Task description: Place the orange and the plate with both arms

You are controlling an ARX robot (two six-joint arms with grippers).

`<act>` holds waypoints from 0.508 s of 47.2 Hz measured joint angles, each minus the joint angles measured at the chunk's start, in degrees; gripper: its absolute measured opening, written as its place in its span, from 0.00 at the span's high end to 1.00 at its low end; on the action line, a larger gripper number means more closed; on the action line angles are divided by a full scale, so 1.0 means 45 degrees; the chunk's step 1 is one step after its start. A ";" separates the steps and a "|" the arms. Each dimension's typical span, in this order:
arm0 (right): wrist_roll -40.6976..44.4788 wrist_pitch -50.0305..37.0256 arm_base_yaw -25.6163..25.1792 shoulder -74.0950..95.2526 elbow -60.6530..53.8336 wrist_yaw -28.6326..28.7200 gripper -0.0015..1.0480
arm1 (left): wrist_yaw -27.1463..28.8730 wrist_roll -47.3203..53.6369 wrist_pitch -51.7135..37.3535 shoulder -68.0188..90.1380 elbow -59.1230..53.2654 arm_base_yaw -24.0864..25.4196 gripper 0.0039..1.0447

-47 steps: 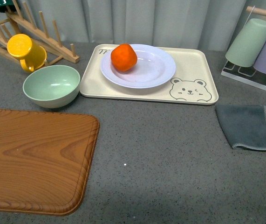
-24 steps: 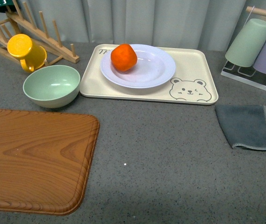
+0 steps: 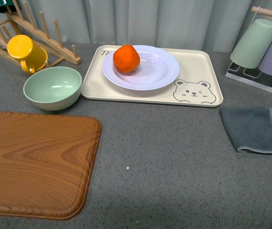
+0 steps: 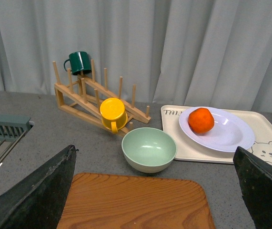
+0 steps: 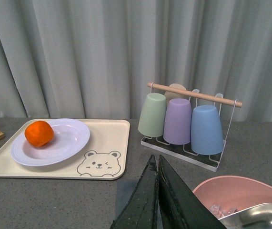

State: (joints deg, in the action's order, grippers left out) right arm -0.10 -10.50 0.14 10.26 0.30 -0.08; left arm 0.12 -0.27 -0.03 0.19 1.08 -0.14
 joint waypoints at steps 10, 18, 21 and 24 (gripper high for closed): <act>0.0010 0.2259 0.0000 -0.2200 0.0010 0.0034 0.99 | 0.0005 0.0000 0.0000 0.0000 0.0000 0.0000 0.06; 0.0024 0.2307 0.0000 -0.2210 0.0010 0.0034 0.98 | 0.0000 0.0000 0.0000 0.0000 0.0000 0.0000 0.06; 0.0019 0.2312 0.0000 -0.2210 0.0010 0.0034 0.90 | 0.0000 0.0000 0.0000 0.0000 0.0000 0.0000 0.06; 0.0019 0.2312 0.0000 -0.2225 0.0010 0.0034 0.78 | 0.0000 0.0000 0.0000 0.0000 0.0000 0.0000 0.06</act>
State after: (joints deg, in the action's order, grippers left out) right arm -0.01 -0.10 0.14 0.25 0.34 0.08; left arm 0.12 -0.27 -0.03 0.19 1.08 -0.14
